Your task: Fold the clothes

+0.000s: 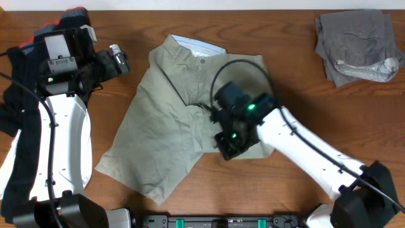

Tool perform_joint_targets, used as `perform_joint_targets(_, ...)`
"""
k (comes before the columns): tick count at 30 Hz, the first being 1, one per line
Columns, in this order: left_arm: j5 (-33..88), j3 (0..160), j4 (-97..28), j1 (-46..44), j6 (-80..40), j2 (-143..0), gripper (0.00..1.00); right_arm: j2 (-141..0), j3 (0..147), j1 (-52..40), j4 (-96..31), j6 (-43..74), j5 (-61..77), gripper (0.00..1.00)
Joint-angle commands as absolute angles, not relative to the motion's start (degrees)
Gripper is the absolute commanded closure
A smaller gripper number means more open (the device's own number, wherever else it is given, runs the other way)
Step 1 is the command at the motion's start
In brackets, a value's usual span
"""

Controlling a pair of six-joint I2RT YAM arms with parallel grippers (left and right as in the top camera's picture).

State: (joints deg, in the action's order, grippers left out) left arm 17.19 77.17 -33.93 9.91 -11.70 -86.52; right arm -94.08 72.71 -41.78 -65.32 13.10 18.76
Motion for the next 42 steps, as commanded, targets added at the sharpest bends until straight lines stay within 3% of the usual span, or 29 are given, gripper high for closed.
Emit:
perform_joint_targets(1,17.23,76.71,-33.23,10.00,-10.50,-86.85,0.02,-93.58,72.42,-46.06,-65.76,15.62,21.08,0.99)
perform_joint_targets(3,17.23,76.69,-32.67,10.00,-10.50,-86.85,0.02,-93.58,72.42,-47.68,-65.69,15.57,22.50,0.98)
perform_joint_targets(10,17.23,76.69,-31.77,10.00,-10.52,-86.85,0.02,-92.82,72.60,-46.89,-62.48,13.02,22.39,0.82)
perform_joint_targets(14,17.23,76.69,-31.79,10.00,-10.52,-86.85,0.02,-90.67,73.87,-41.91,-57.87,12.40,20.91,0.75)
perform_joint_targets(17,17.23,76.69,-31.77,10.00,-10.52,-86.85,0.02,-88.75,73.95,-36.51,-52.27,14.35,13.17,0.56)
perform_joint_targets(19,17.23,76.69,-31.79,10.00,-10.52,-86.85,0.02,-88.68,73.93,-33.06,-47.20,14.59,8.38,0.49)
perform_joint_targets(22,17.23,76.71,-31.59,10.00,-10.55,-86.85,0.02,-90.87,73.91,-28.12,-37.95,14.55,2.02,0.45)
perform_joint_targets(30,17.26,76.71,-31.68,10.00,-10.55,-87.61,0.02,-104.95,73.93,-17.45,-18.44,14.09,0.47,0.43)
perform_joint_targets(42,17.28,76.69,-32.08,9.93,-10.57,-92.53,0.02,-115.59,73.93,-15.20,-9.89,12.10,5.32,0.50)
